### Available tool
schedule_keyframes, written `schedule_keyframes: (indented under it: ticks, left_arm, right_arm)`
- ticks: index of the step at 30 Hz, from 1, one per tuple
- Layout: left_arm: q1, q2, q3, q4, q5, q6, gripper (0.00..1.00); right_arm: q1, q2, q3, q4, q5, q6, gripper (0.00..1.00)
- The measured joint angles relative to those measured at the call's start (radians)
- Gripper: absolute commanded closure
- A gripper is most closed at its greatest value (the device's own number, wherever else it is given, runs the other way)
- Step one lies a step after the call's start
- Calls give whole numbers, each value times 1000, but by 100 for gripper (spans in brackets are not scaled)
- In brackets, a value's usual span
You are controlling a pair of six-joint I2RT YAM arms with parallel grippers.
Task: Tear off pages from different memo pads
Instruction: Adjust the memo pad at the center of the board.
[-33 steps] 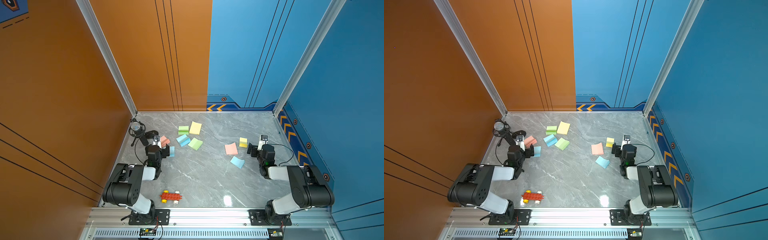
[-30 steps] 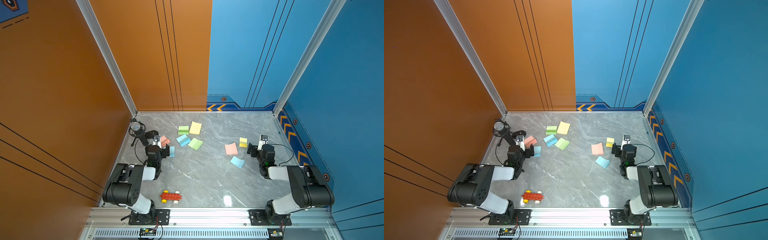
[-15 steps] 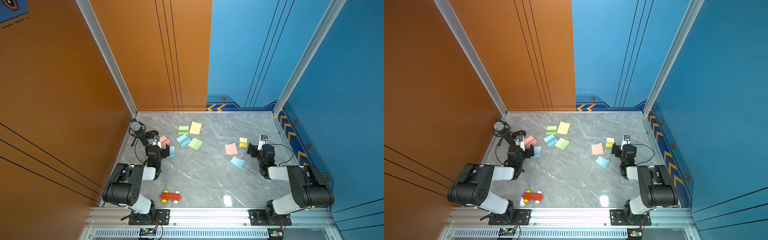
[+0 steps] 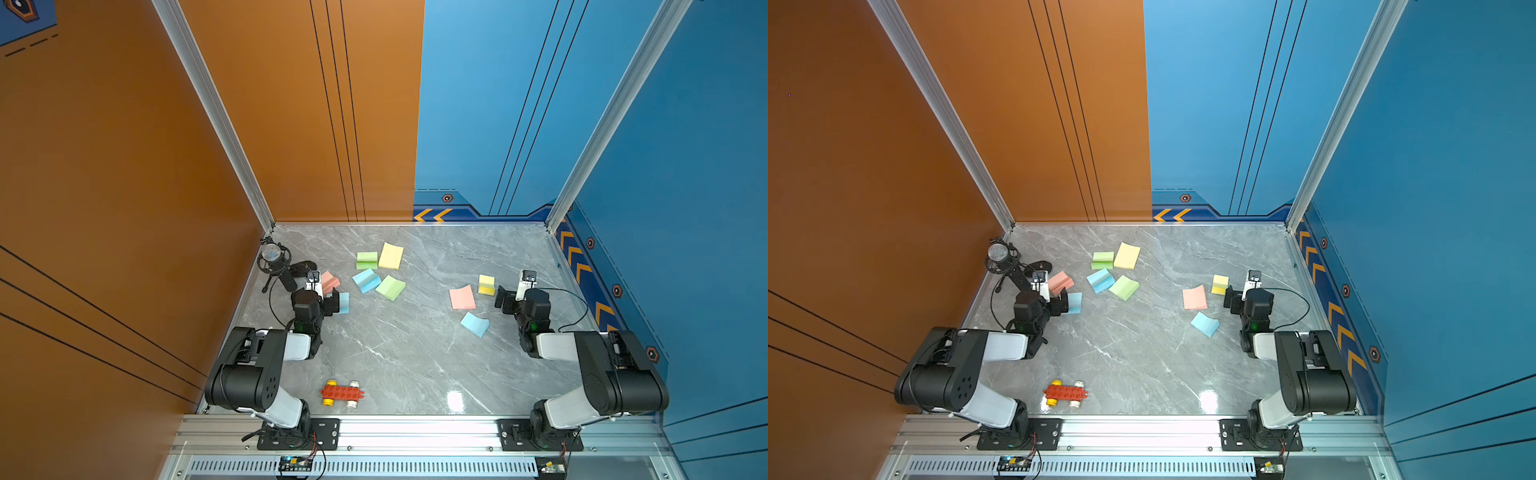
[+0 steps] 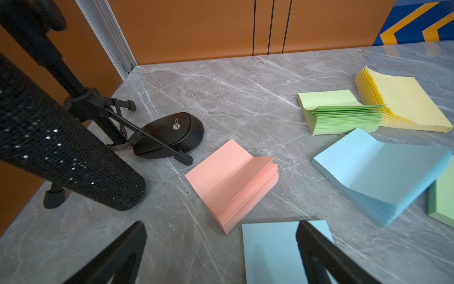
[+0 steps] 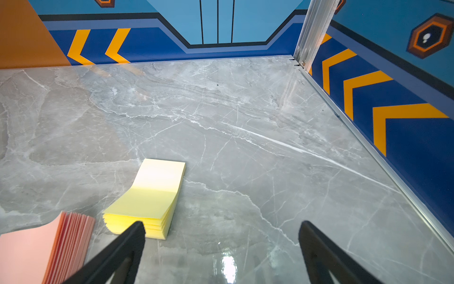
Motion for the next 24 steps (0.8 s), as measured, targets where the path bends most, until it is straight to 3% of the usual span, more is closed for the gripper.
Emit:
schedule_keyframes:
  ticks: [11,14,18,21,24]
  left_arm:
    - [-20,-15,0,-11,-37,2,2]
    - [-103,-108,-5,-46,-165,32,1]
    - [-262,-267,-5,-56,-340,53,1]
    - [-290,-393,-31,-79,-368,-32,1]
    - [-267,-568,-69,-209,-296,-216,2]
  right_arm:
    - [18,-13,1,-19,2,-4,0]
    - [75,-91,56,-190,97,3,0]
    - [182,-179,255,-464,280,47,0]
    - [286,-219,380,-657,387,92,0]
    - [361,-233,465,-857,404,166,0]
